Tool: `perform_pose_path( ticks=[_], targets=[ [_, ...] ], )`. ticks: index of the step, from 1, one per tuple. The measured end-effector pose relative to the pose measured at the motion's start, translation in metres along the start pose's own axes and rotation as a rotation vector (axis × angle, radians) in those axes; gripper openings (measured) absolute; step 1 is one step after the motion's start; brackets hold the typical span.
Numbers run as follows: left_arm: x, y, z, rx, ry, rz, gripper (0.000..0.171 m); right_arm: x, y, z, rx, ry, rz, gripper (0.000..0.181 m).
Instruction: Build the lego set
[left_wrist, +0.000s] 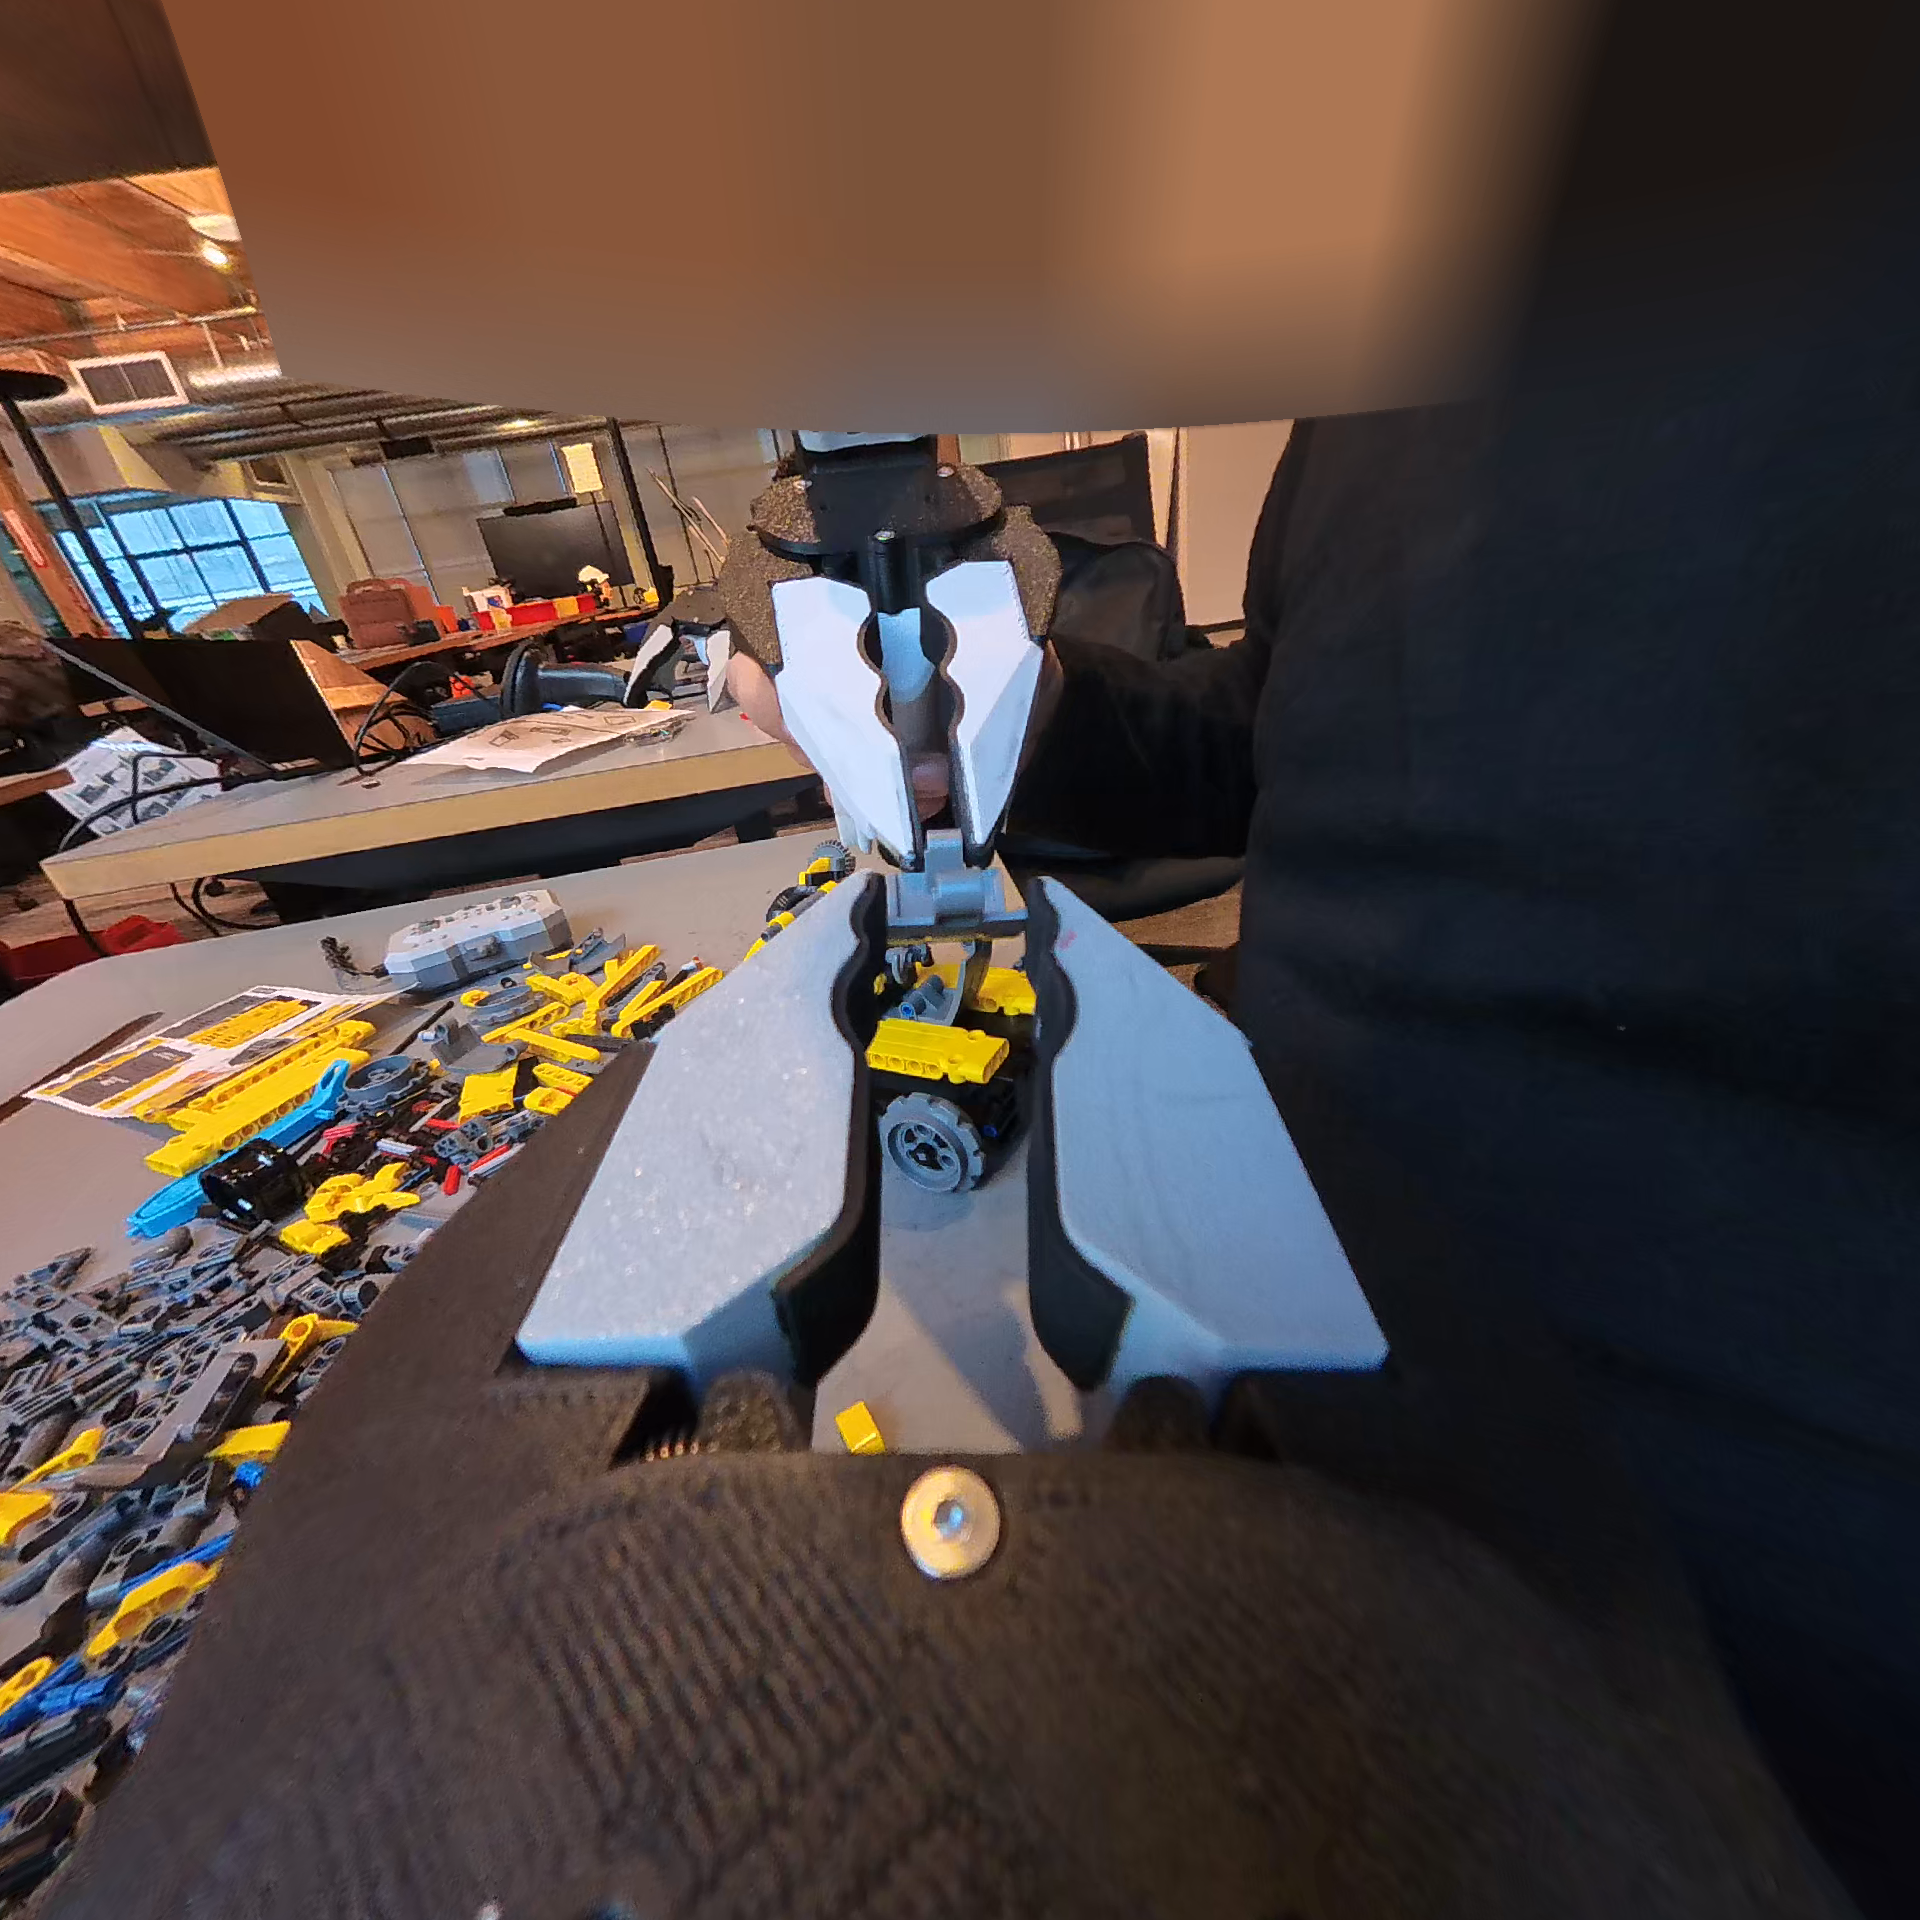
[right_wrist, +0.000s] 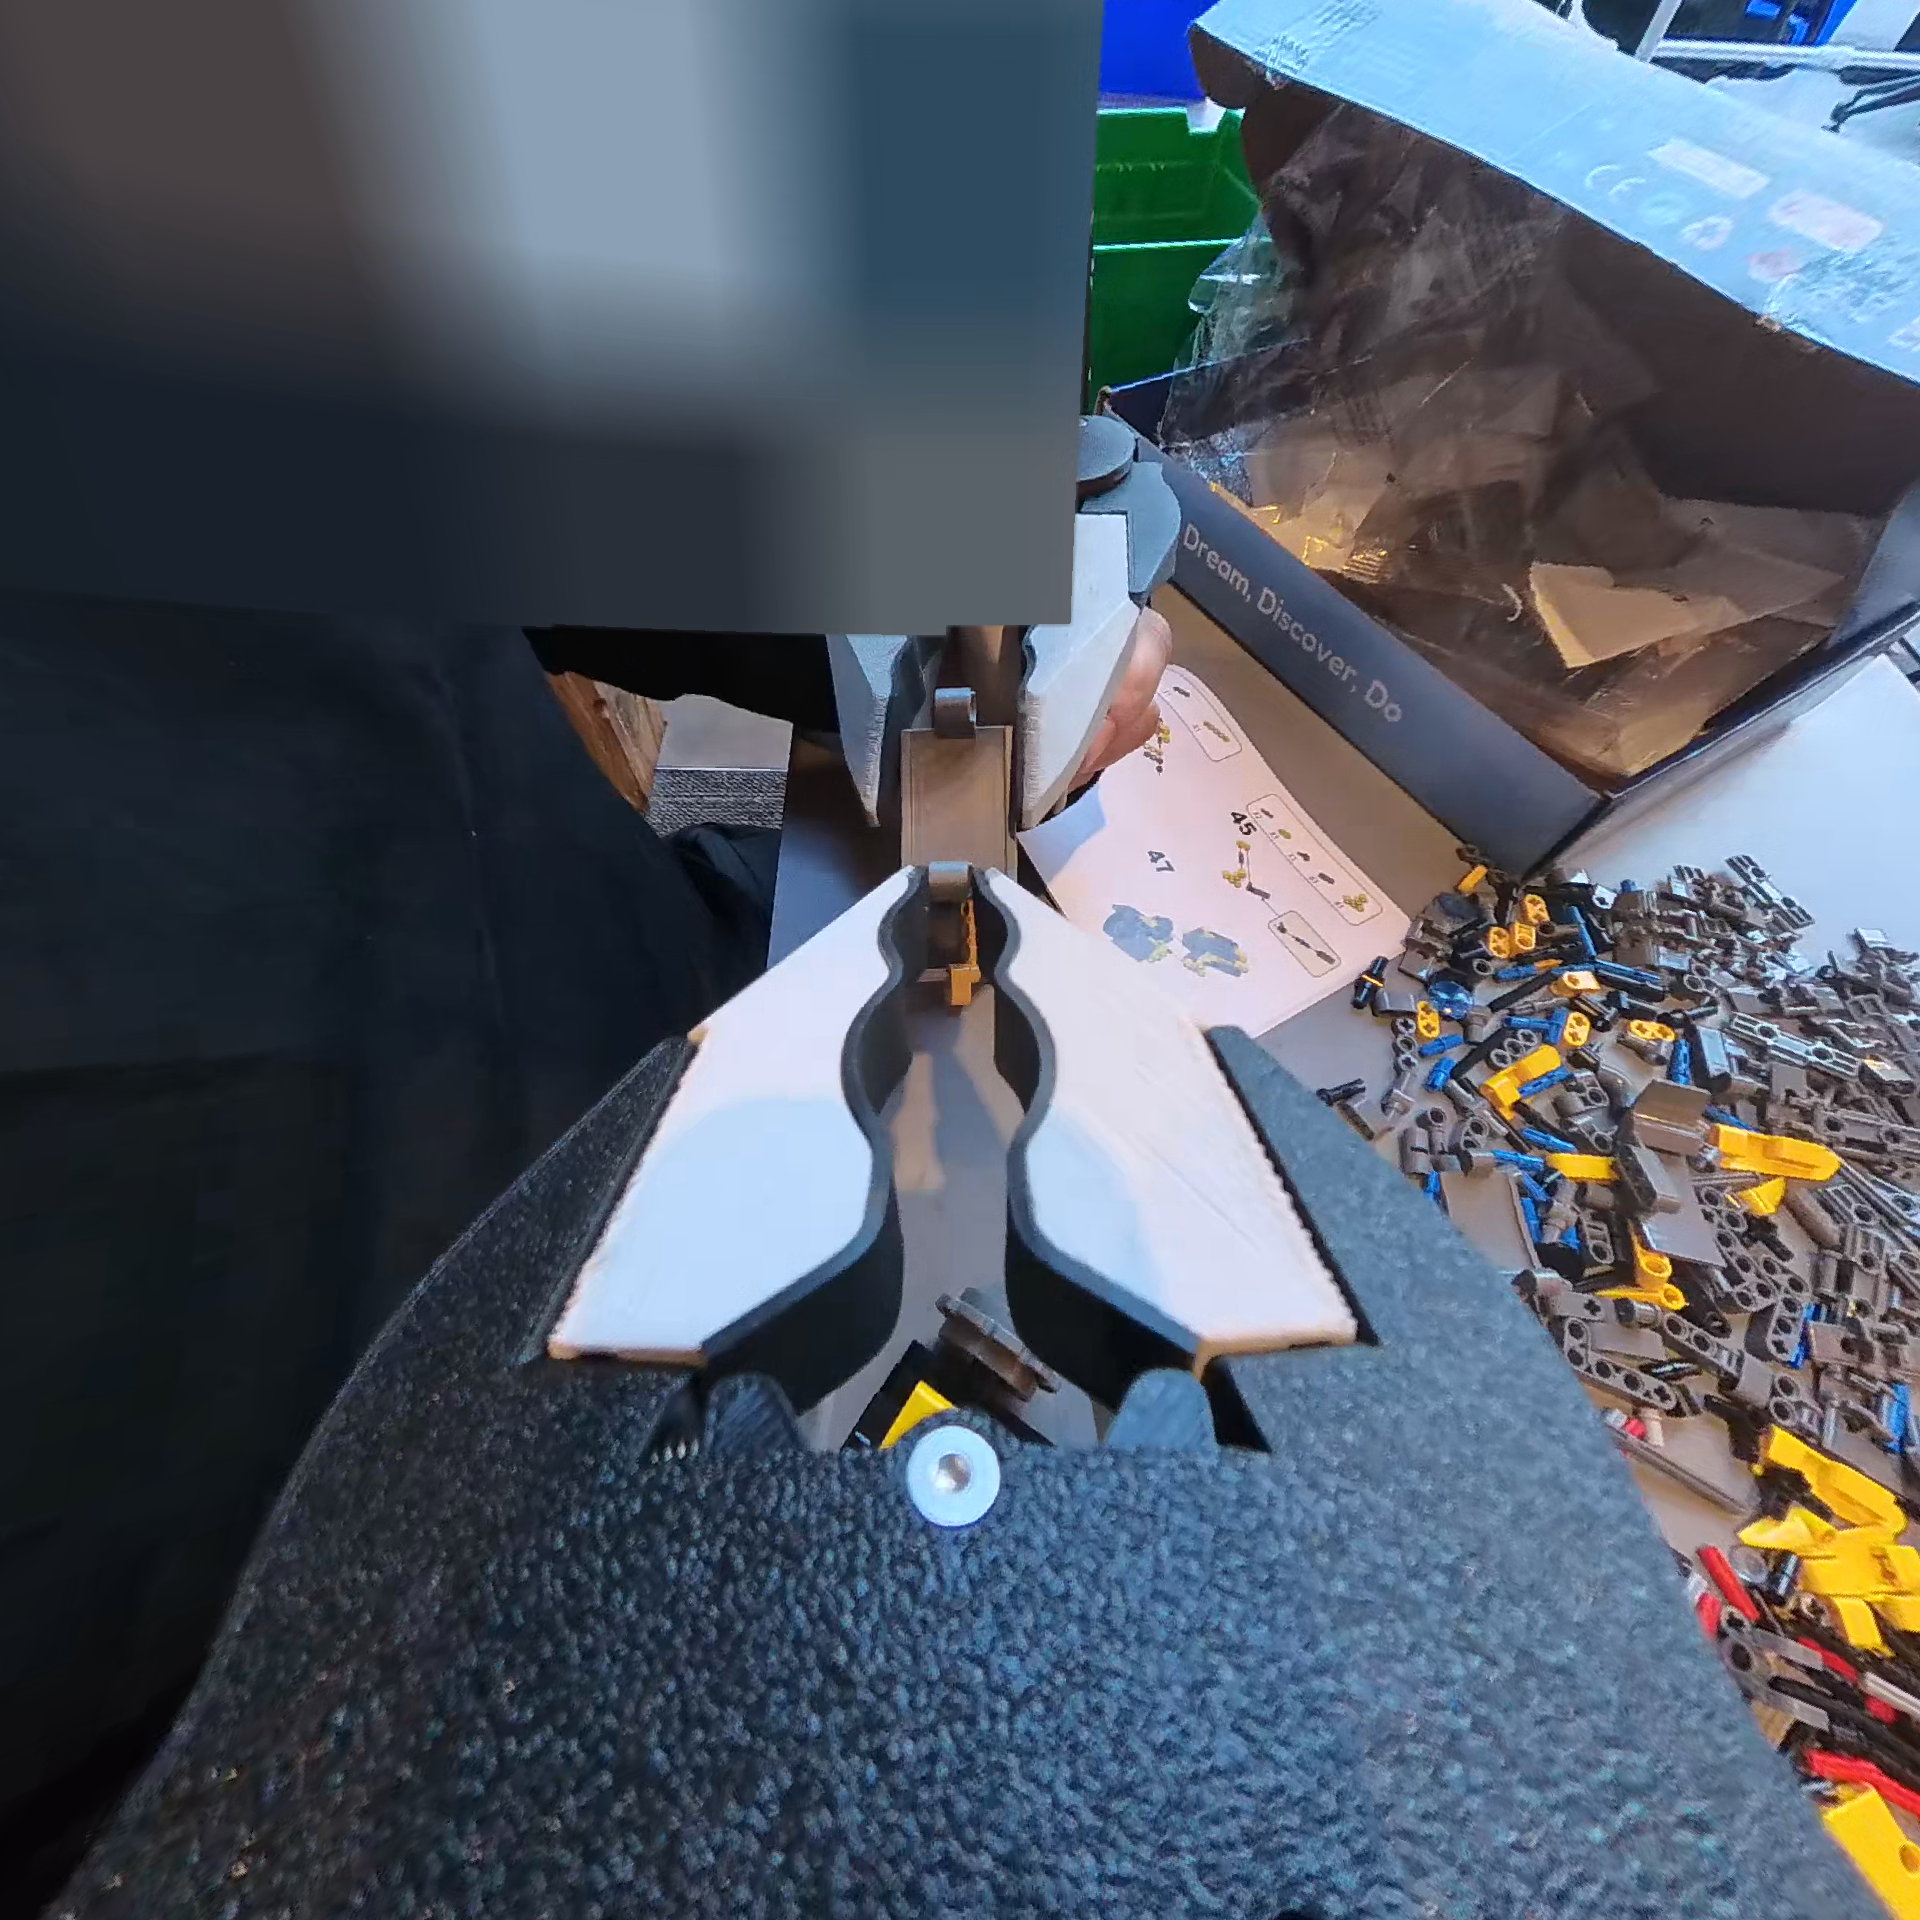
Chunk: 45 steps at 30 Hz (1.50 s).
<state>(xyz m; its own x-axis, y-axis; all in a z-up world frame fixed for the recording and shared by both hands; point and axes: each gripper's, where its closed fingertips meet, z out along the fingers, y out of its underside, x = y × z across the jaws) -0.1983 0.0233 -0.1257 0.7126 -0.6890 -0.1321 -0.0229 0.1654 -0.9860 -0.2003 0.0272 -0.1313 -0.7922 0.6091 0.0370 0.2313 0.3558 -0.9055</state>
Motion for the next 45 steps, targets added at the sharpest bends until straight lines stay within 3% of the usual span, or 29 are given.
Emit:
perform_pose_path(
  ticks=[1,12,15,19,24,29,32,36,41,45],
  targets=[
    [0.000,0.000,0.000,0.003,0.000,-0.001,0.025,0.000,0.000,0.000,-0.001,0.004,-0.004,0.007],
    [-0.007,0.004,-0.001,-0.018,-0.020,-0.054,0.026,0.006,0.001,-0.001,-0.025,0.054,-0.014,0.007],
    [-0.017,0.002,-0.008,-0.032,-0.067,-0.075,0.041,0.021,0.006,-0.006,-0.048,0.105,-0.005,0.007],
    [-0.037,0.003,-0.035,-0.104,-0.219,-0.109,0.047,0.050,0.018,-0.019,-0.099,0.184,0.009,0.007],
    [-0.061,0.003,-0.082,-0.183,-0.513,-0.226,0.047,0.100,0.065,-0.033,-0.250,0.286,0.096,0.007],
    [-0.049,0.017,-0.102,-0.203,-0.633,-0.345,0.052,0.156,0.104,-0.070,-0.389,0.453,0.160,0.007],
    [-0.042,0.025,-0.110,-0.203,-0.729,-0.294,0.051,0.181,0.112,-0.103,-0.382,0.535,0.238,0.007],
    [-0.039,0.036,-0.129,-0.251,-0.919,-0.146,0.051,0.200,0.126,-0.124,-0.360,0.574,0.344,0.007],
    [-0.030,0.028,-0.129,-0.231,-1.020,0.064,0.047,0.211,0.144,-0.122,-0.395,0.571,0.386,0.007],
    [-0.029,0.026,-0.128,-0.231,-1.058,0.123,0.047,0.204,0.159,-0.112,-0.456,0.509,0.428,0.007]
  ],
)
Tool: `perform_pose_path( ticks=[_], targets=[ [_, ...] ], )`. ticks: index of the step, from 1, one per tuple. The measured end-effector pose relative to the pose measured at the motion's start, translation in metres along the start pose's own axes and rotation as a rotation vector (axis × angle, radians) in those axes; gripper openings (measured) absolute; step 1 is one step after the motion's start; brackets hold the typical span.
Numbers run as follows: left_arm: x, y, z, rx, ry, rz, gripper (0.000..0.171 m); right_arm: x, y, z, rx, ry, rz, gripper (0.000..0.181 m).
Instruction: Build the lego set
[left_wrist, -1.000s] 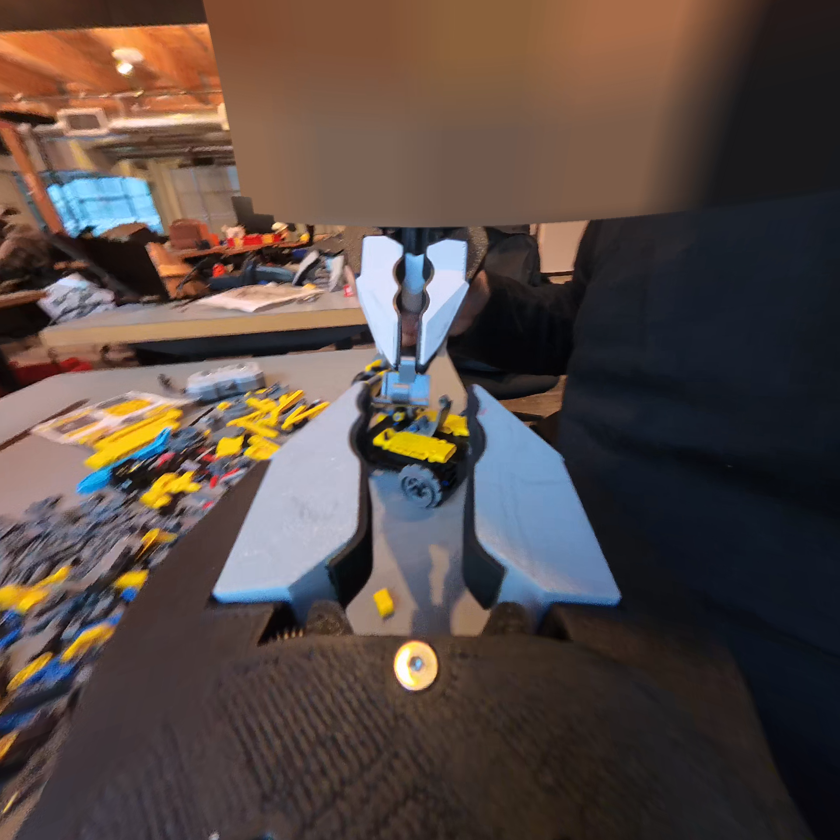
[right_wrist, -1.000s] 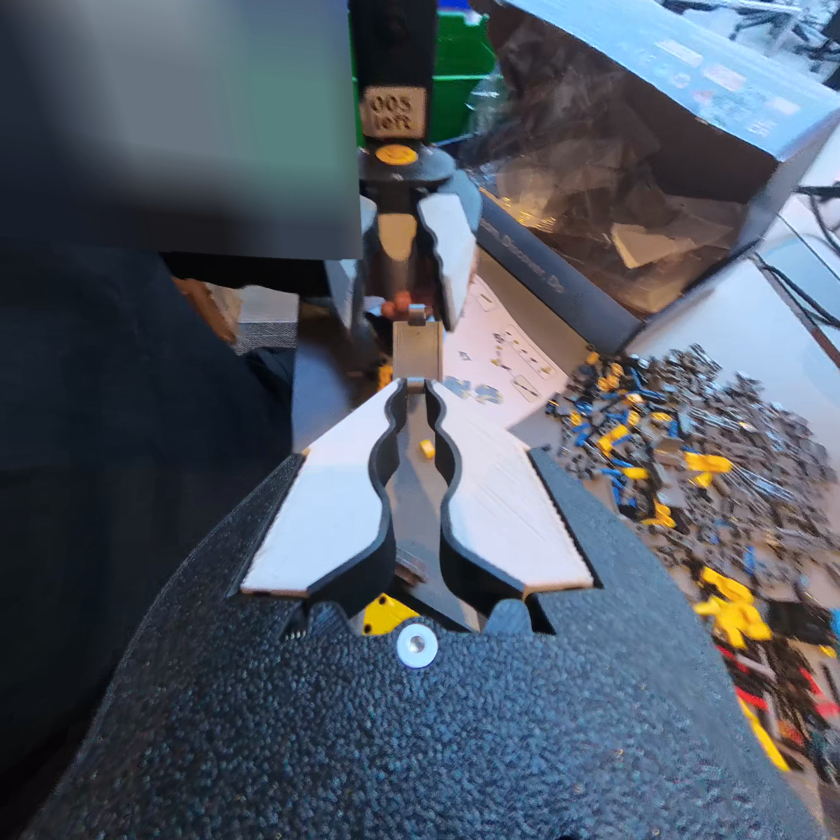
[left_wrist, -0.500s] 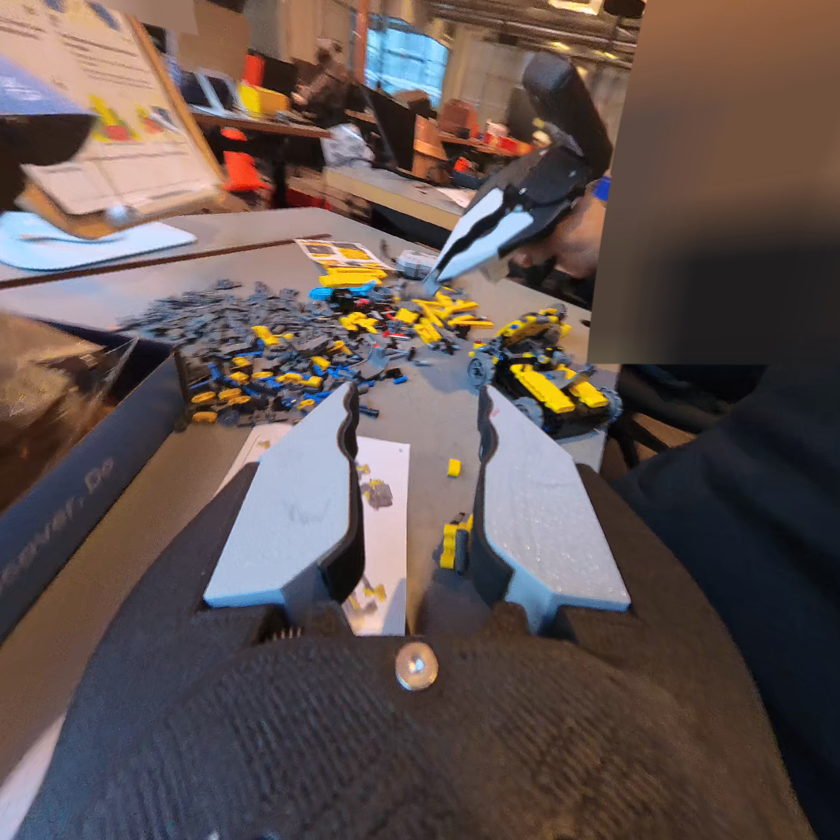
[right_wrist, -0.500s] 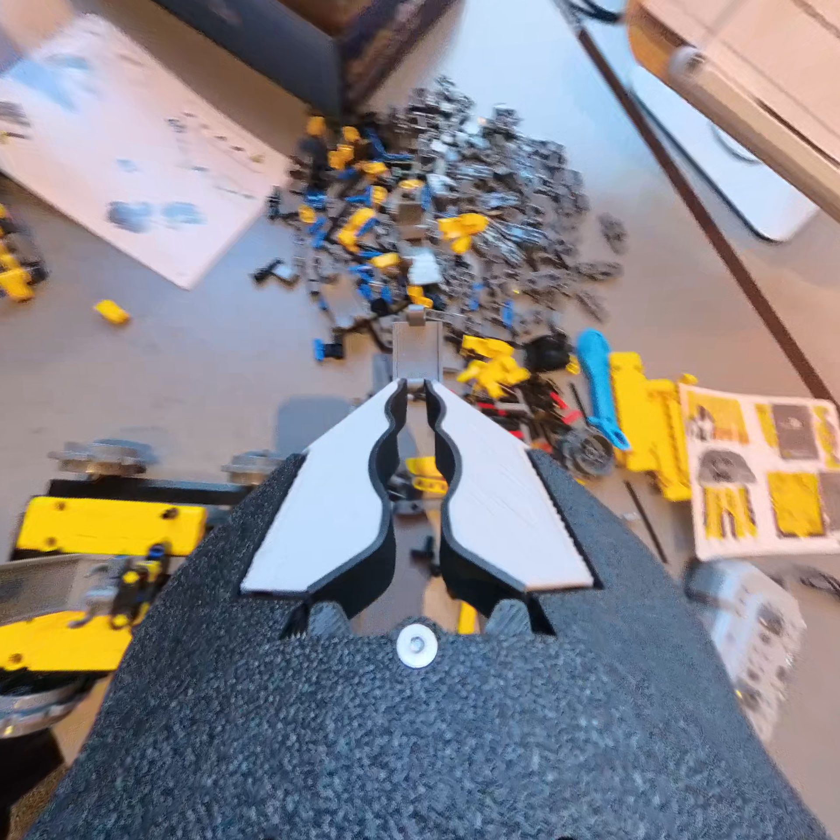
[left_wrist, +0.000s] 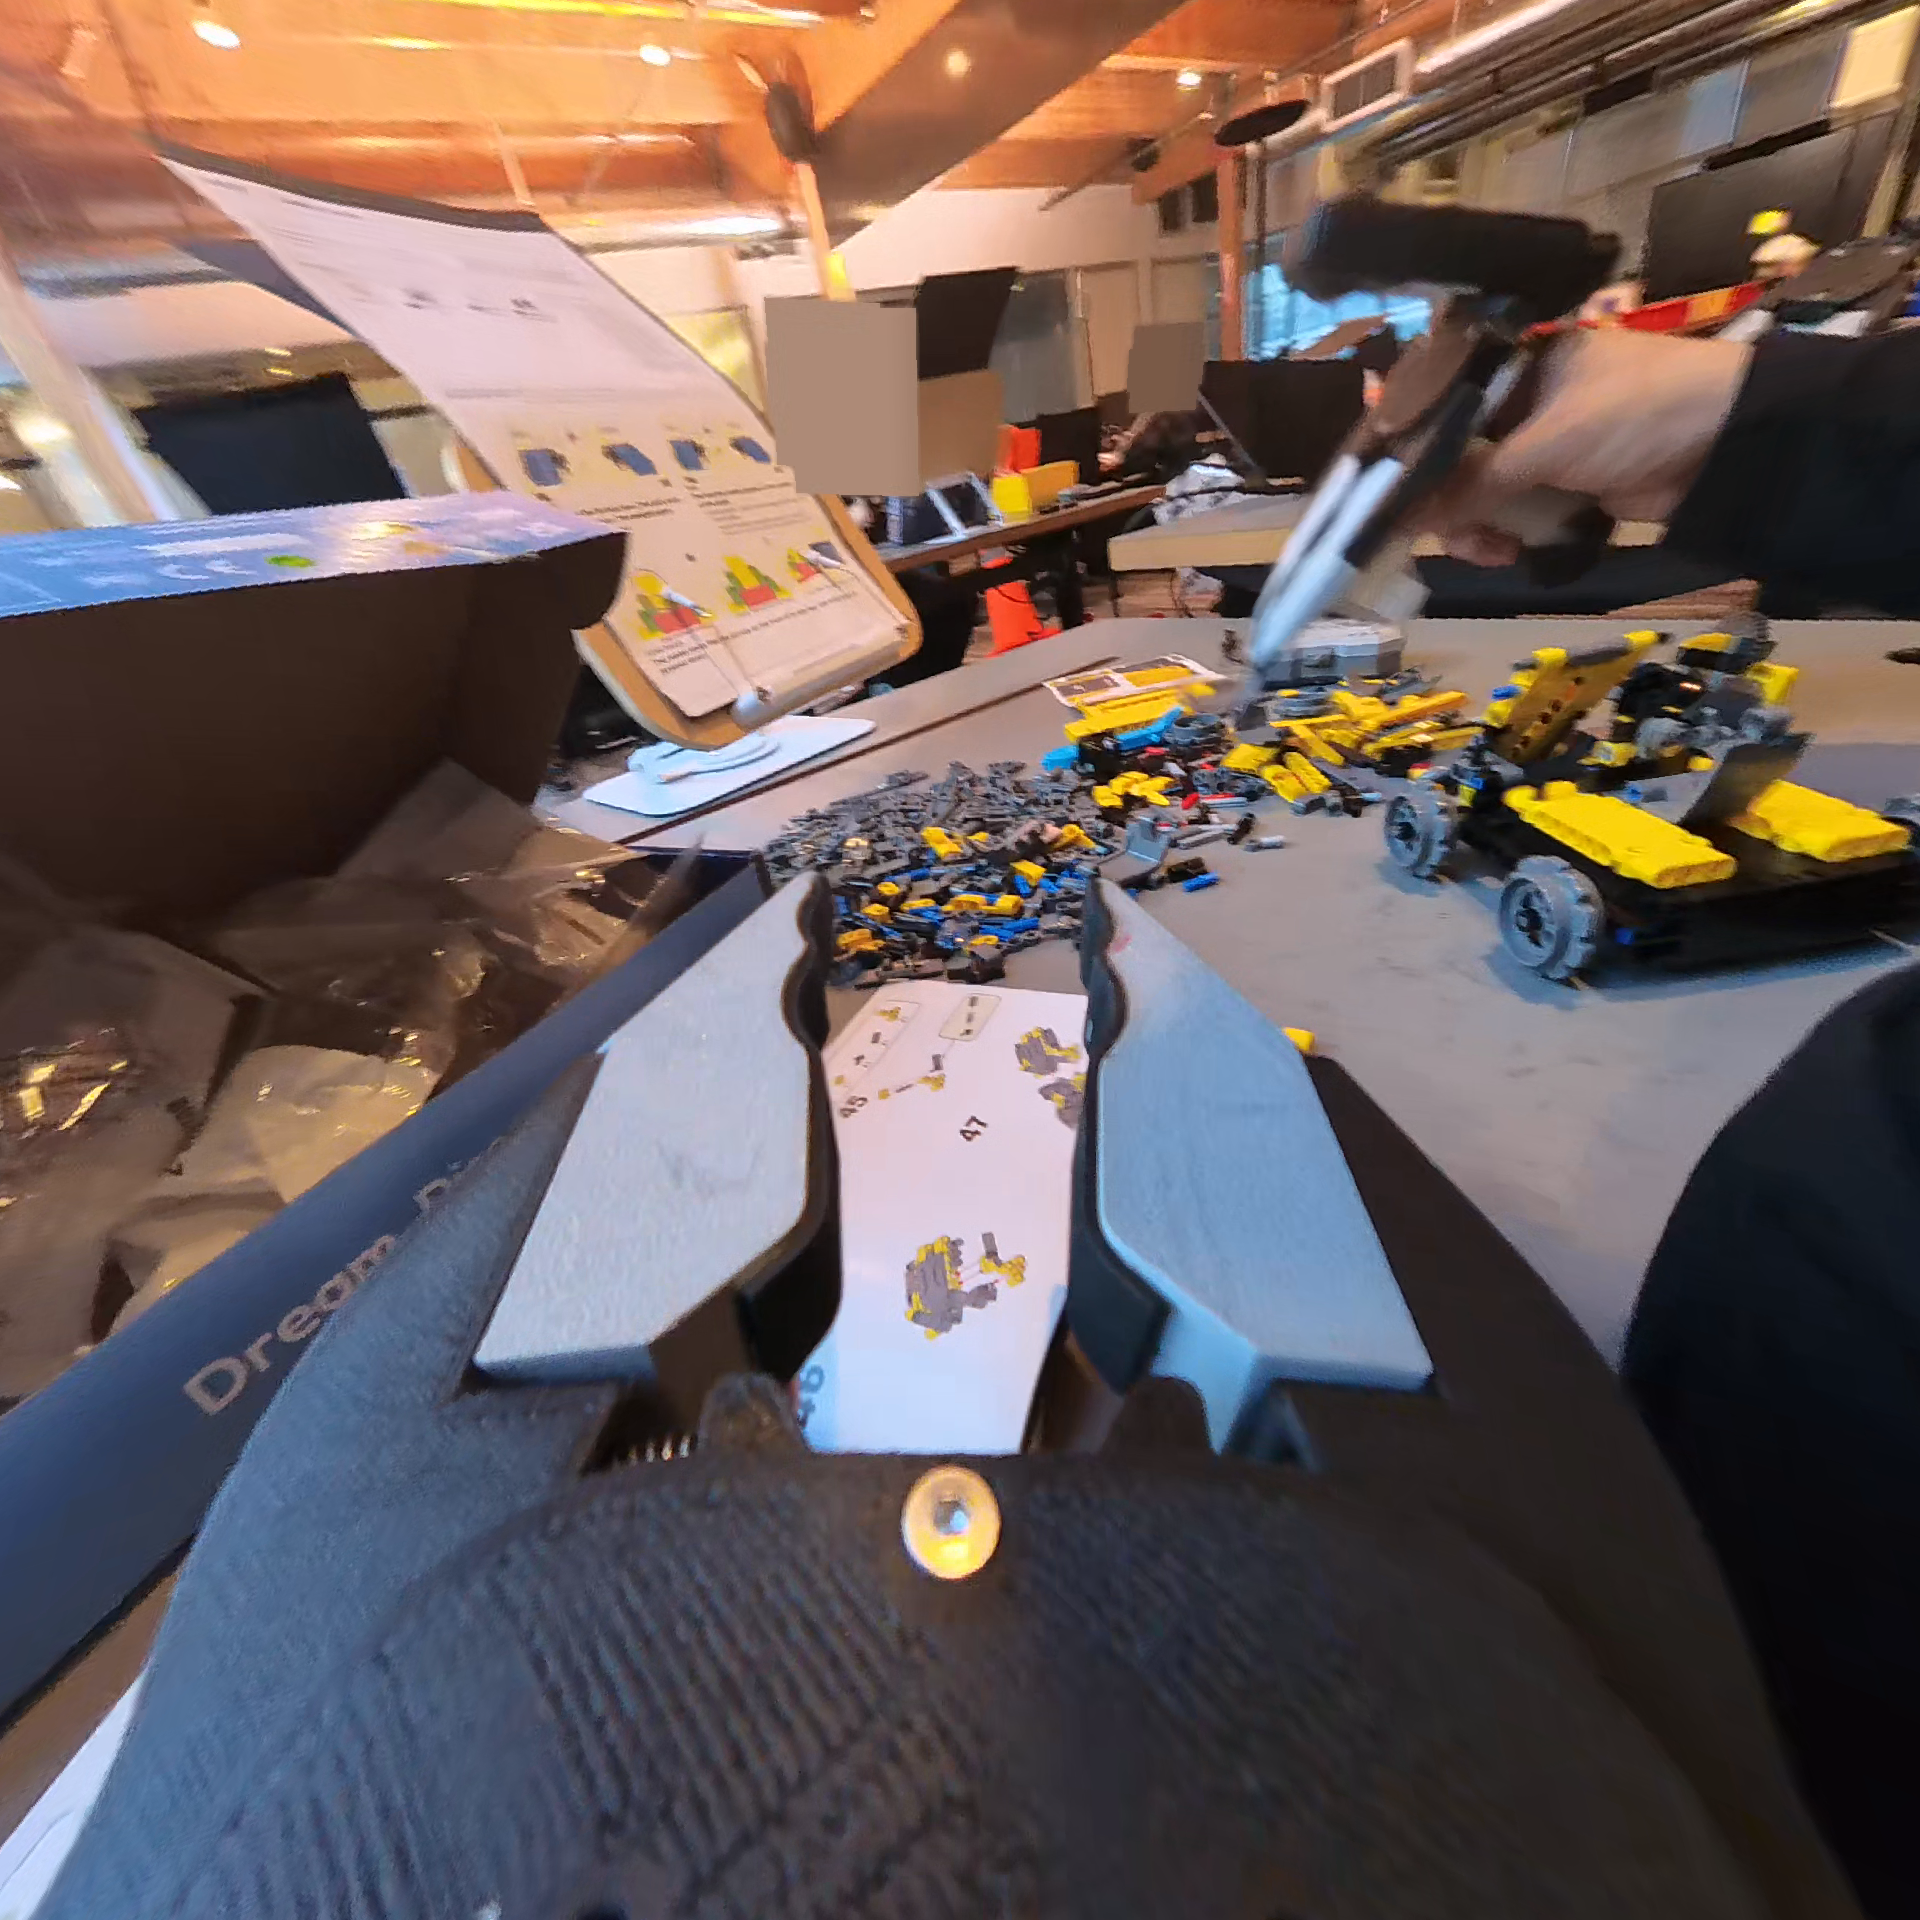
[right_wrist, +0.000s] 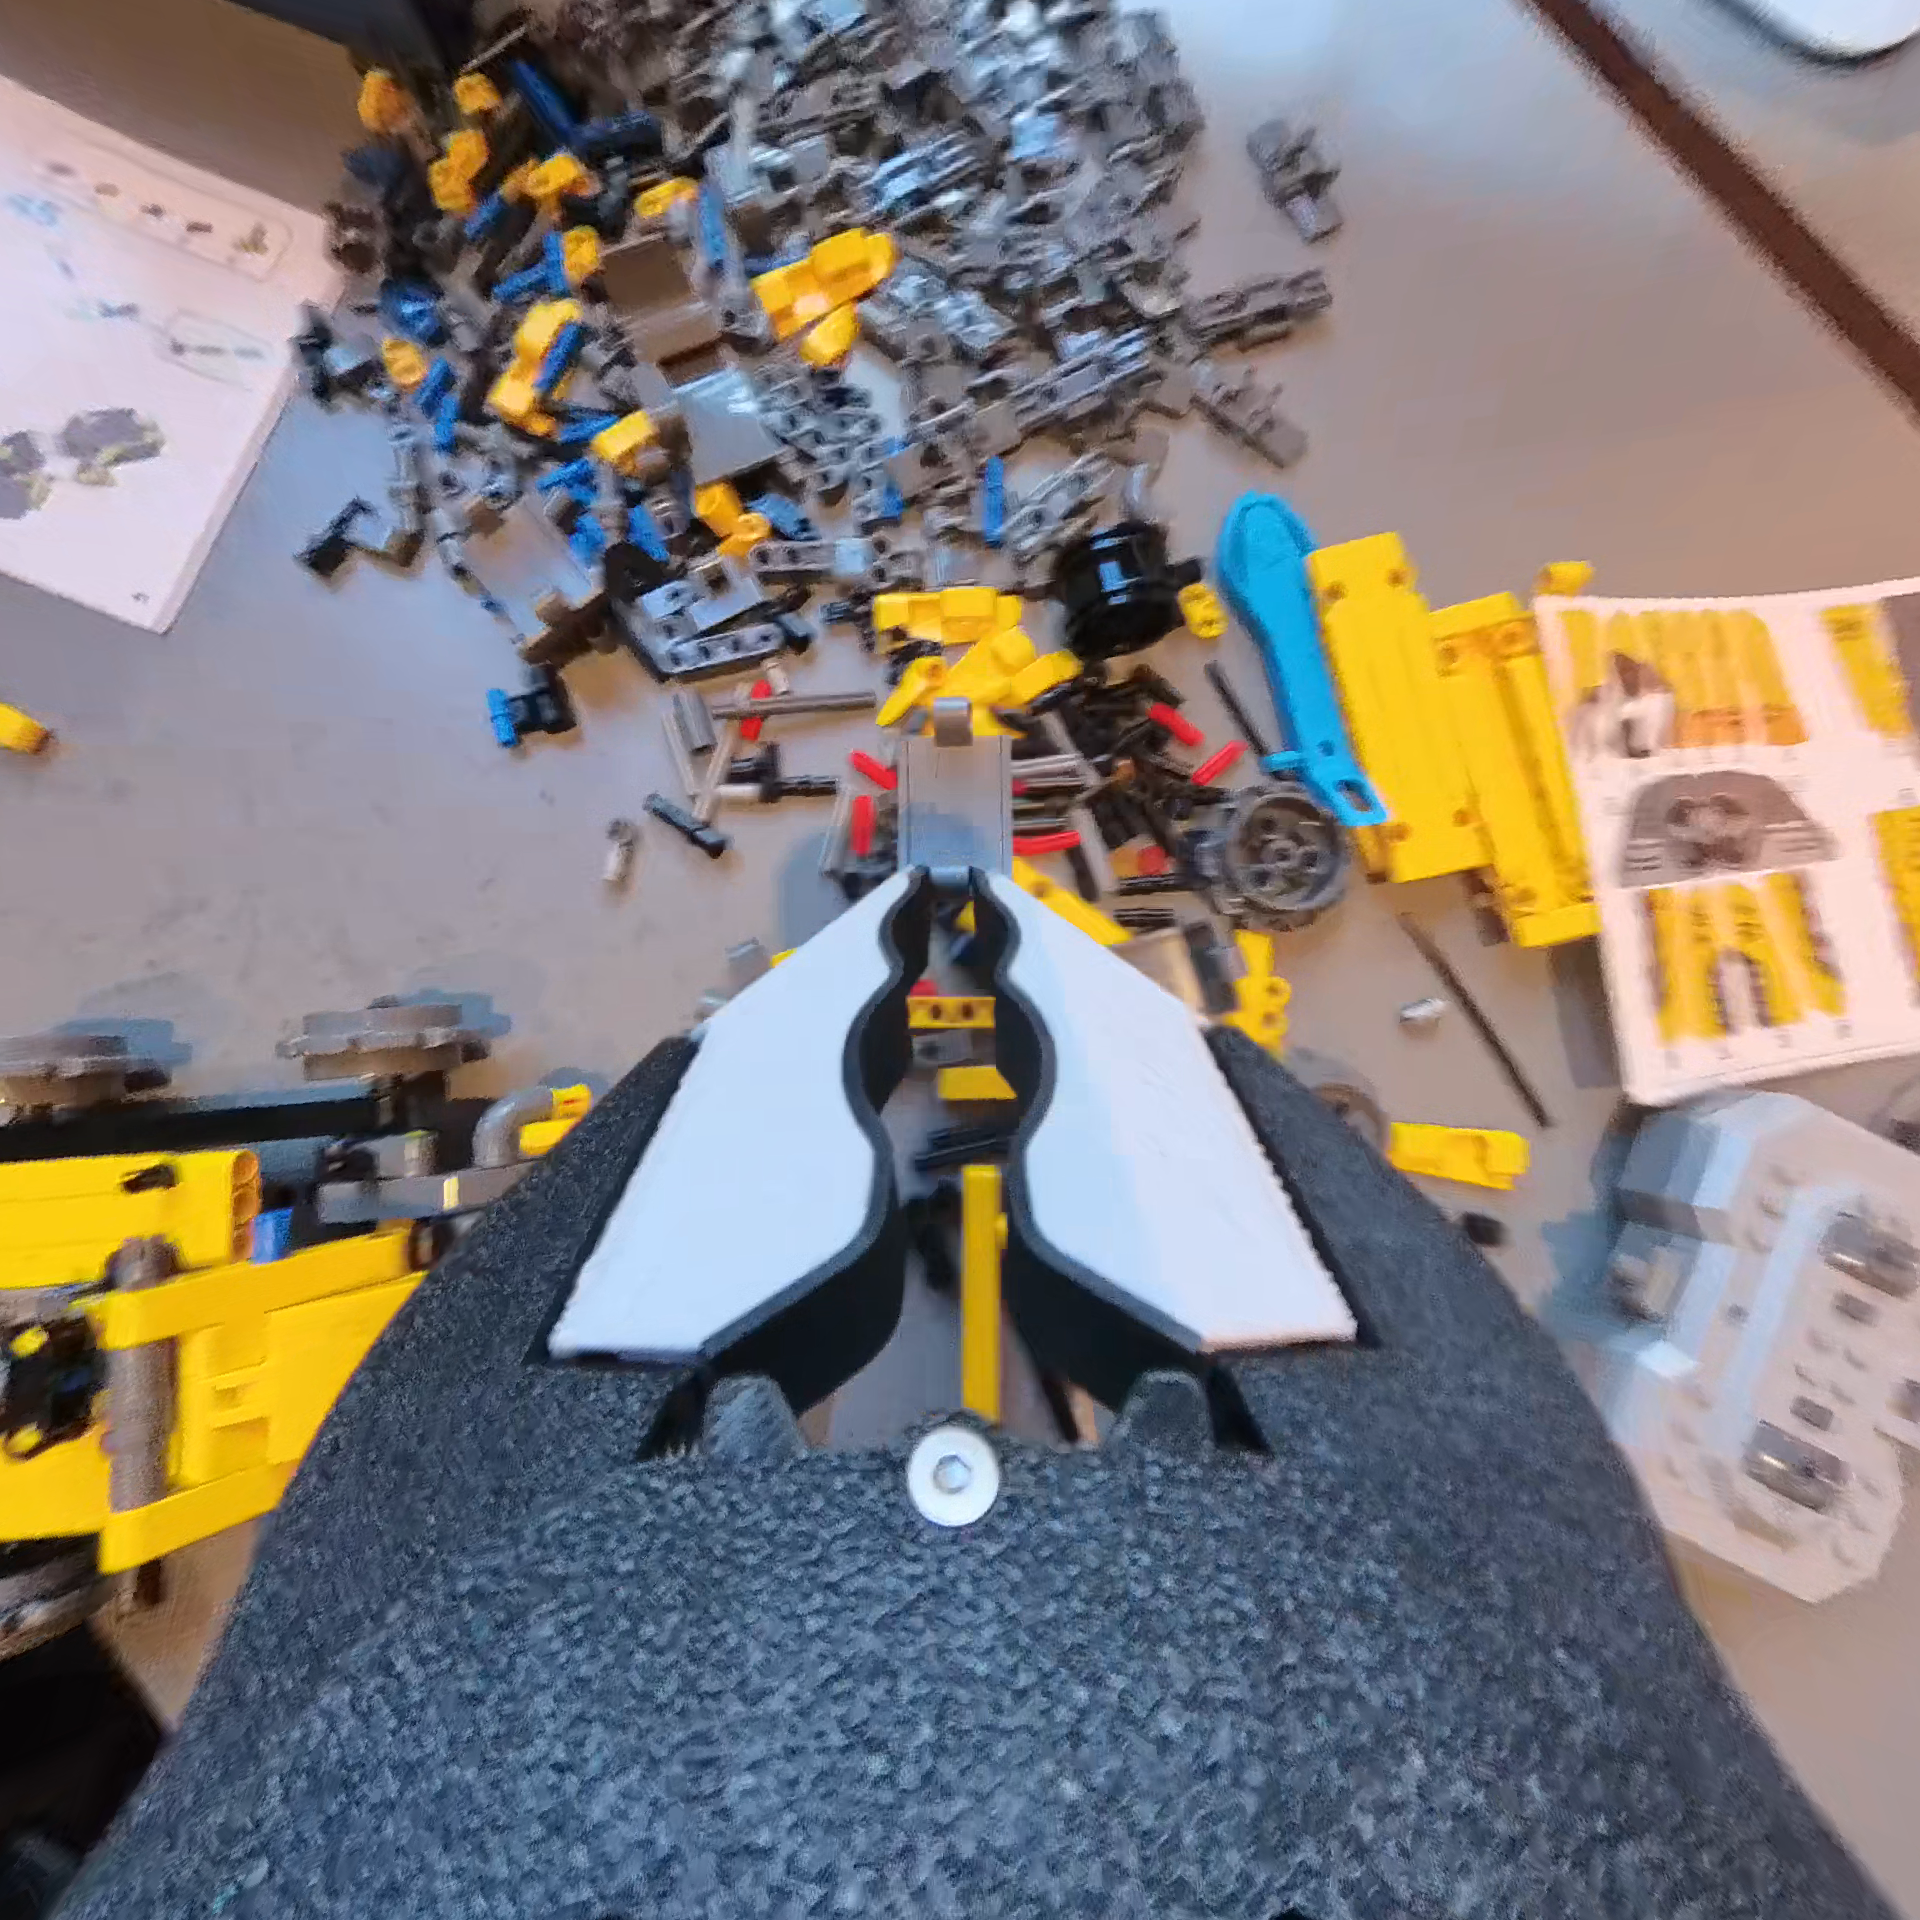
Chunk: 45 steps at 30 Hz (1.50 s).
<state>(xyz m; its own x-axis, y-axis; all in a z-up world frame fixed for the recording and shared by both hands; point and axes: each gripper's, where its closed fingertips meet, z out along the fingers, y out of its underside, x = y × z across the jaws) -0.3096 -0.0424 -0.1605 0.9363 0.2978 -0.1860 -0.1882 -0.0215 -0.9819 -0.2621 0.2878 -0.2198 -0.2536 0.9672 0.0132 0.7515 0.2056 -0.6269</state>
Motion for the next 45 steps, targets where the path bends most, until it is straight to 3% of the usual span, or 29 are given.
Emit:
perform_pose_path(
  ticks=[5,7,14,21,34,37,40,45],
  targets=[
    [-0.007,-0.004,-0.004,0.045,-0.018,-0.054,0.047,-0.037,0.017,0.025,-0.042,-0.101,-0.054,0.009],
    [-0.007,-0.004,-0.004,0.044,-0.010,-0.064,0.047,-0.039,0.027,0.028,-0.069,-0.125,-0.041,0.026],
    [-0.007,-0.004,-0.004,0.044,-0.006,-0.072,0.044,0.022,0.047,-0.019,-0.040,0.048,0.057,0.020],
    [-0.008,-0.001,-0.002,0.021,0.001,-0.086,0.044,0.033,0.058,0.003,-0.152,0.124,-0.070,0.025],
    [-0.012,0.001,-0.001,0.007,-0.005,-0.116,0.042,0.033,0.052,0.025,-0.154,0.121,-0.202,0.025],
    [-0.011,0.002,0.000,-0.004,0.001,-0.120,0.041,0.032,0.051,0.029,-0.156,0.111,-0.229,0.007],
    [-0.012,0.003,0.000,-0.008,0.005,-0.128,0.041,0.040,0.052,0.025,-0.179,0.156,-0.242,0.007],
    [-0.012,0.003,0.000,-0.006,0.007,-0.133,0.041,0.035,0.039,0.006,-0.094,0.141,-0.226,0.006]
  ],
)
